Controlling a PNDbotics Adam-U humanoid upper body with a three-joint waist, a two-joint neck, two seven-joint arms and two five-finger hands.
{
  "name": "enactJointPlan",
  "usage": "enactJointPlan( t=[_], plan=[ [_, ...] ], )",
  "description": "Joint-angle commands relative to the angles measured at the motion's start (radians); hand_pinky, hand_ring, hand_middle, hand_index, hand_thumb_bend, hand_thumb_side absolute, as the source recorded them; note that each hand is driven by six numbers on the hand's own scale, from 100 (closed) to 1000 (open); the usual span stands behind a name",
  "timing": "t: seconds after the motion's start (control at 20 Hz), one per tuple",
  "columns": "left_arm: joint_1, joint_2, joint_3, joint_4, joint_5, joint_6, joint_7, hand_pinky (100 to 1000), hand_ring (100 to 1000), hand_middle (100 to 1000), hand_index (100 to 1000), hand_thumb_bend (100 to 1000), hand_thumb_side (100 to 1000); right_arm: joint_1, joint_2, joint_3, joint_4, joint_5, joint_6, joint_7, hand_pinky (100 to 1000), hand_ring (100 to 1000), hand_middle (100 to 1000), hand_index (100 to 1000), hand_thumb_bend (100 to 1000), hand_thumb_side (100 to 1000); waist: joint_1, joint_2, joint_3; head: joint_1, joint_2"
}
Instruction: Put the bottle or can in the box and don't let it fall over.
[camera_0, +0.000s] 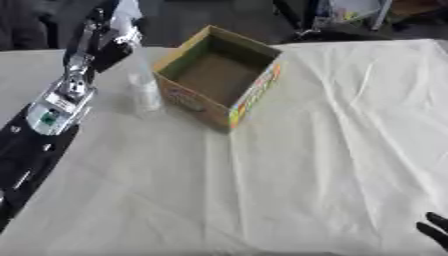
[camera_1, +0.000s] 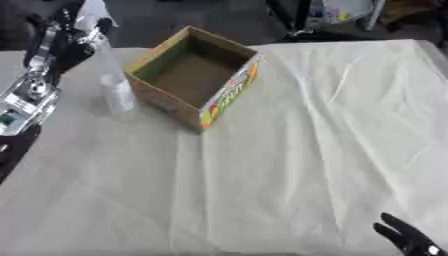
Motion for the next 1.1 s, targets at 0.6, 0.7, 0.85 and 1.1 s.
enactJointPlan(
  t=[0.6,0.7,0.85,1.1],
  plan=[
    [-0.047,0.06,-0.012,0.019,0.02,-0.013,-0.018,1000,1000,857,941,486,521,-0.01,-0.001,0.01,-0.009,0.005,-0.005,0.003,647,1000,1000,1000,100,470,0.003,0.001,-0.015,0.009,-0.013],
    [-0.05,0.063,-0.012,0.02,0.023,-0.013,-0.018,1000,1000,858,941,486,521,-0.011,-0.002,0.009,-0.008,0.004,-0.004,0.003,647,1000,1000,1000,100,470,0.004,0.001,-0.016,0.01,-0.013],
    [-0.054,0.067,-0.012,0.02,0.026,-0.014,-0.017,1000,1000,858,941,484,521,-0.012,-0.002,0.01,-0.008,0.004,-0.003,0.003,647,1000,1000,1000,100,470,0.005,0.001,-0.019,0.011,-0.012],
    [-0.061,0.071,-0.017,0.024,0.028,-0.013,-0.022,1000,1000,858,941,482,522,-0.013,-0.002,0.012,-0.007,0.004,-0.003,0.003,647,1000,1000,1000,100,470,0.005,0.002,-0.023,0.014,-0.011]
  ],
)
